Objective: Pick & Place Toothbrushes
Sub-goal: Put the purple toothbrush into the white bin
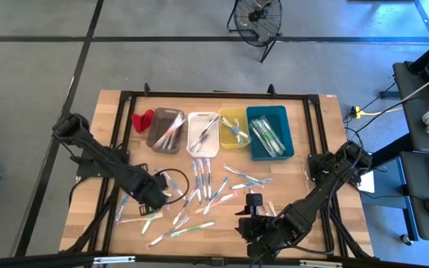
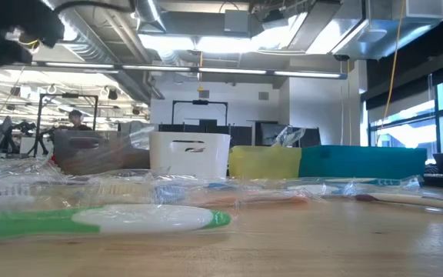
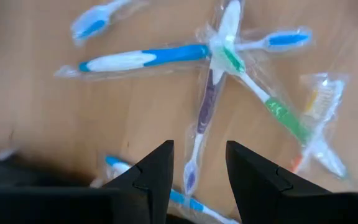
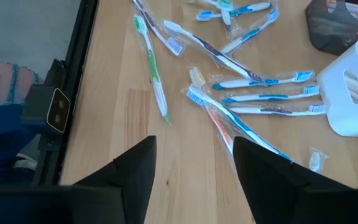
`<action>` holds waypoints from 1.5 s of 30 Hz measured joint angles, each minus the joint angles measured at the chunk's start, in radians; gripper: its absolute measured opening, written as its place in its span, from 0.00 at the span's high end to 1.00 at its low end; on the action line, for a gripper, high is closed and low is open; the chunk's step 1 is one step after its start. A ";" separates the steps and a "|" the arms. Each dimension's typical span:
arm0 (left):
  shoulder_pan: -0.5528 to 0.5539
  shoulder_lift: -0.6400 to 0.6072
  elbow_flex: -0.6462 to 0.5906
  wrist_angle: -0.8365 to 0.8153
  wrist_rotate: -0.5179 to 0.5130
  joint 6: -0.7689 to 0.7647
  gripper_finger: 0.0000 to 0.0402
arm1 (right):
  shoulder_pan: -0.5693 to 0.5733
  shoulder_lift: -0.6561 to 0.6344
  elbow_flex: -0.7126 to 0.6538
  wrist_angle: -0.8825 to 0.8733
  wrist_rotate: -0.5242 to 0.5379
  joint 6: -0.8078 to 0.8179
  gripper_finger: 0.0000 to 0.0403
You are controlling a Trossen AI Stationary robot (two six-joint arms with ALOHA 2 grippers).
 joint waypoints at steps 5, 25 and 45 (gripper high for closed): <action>-0.002 0.000 -0.075 0.068 0.001 0.018 0.65 | 0.000 0.000 0.000 0.000 0.000 0.000 0.45; -0.049 0.000 -0.186 0.279 0.016 0.045 0.65 | 0.000 0.000 0.000 0.000 0.000 0.000 0.53; -0.044 -0.010 -0.388 0.516 0.020 0.028 0.66 | 0.000 0.000 0.000 0.000 -0.003 0.003 0.59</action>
